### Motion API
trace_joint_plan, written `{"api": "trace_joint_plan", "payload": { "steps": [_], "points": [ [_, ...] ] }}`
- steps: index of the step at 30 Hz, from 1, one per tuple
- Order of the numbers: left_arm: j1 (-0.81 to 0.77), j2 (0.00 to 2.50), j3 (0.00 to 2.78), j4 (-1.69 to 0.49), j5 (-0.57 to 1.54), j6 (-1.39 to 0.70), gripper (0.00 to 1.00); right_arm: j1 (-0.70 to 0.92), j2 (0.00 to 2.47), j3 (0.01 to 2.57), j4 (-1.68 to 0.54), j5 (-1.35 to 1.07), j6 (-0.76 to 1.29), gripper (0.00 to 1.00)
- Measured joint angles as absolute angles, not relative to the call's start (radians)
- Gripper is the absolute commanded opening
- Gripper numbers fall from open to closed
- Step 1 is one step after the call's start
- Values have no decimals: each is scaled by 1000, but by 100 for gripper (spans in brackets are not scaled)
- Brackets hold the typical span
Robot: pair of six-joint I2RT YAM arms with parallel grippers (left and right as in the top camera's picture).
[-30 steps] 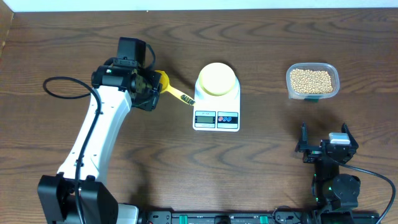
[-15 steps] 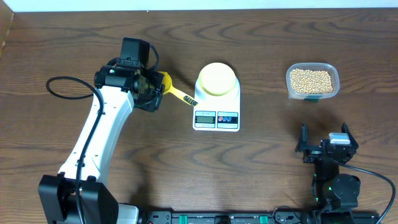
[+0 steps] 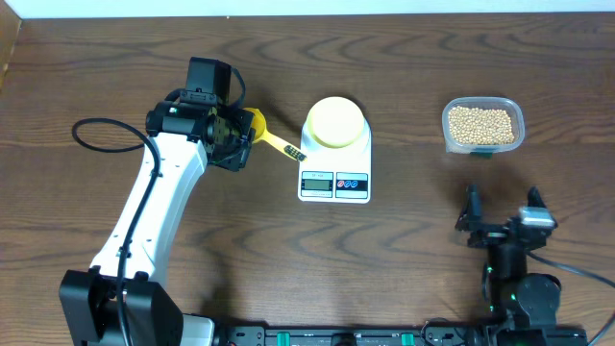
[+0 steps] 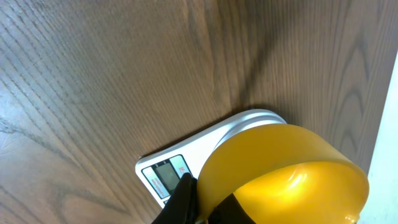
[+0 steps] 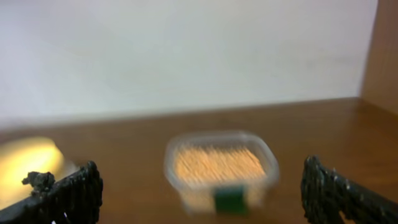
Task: Scoop item into bowl and weigh 50g on scale
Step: 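Carry the scoop with the left gripper toward the scale, then move the right gripper toward the scoop beside the scale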
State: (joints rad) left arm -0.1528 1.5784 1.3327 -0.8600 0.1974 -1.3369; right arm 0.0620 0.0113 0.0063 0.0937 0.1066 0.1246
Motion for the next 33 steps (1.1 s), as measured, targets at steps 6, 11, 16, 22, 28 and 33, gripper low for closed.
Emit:
{"api": "trace_joint_plan", "payload": {
  "steps": [6, 11, 16, 22, 28, 33],
  "points": [
    [-153, 1578, 1333, -860, 197, -1339, 8, 62, 11, 6, 256, 66, 364, 99],
    [-153, 1578, 1333, -860, 197, -1339, 8, 62, 11, 10, 260, 35, 501, 99],
    [-153, 1578, 1333, -859, 197, -1339, 8, 62, 42, 87, 221, -3, 561, 99],
    [-153, 1578, 1333, -860, 197, -1339, 8, 62, 202, 271, 124, -76, 591, 99],
    [-153, 1578, 1333, -859, 197, -1339, 8, 62, 467, 435, 115, -225, 611, 99],
    [-153, 1578, 1333, -860, 197, -1339, 8, 62, 689, 504, 171, -361, 681, 99]
  ]
}}
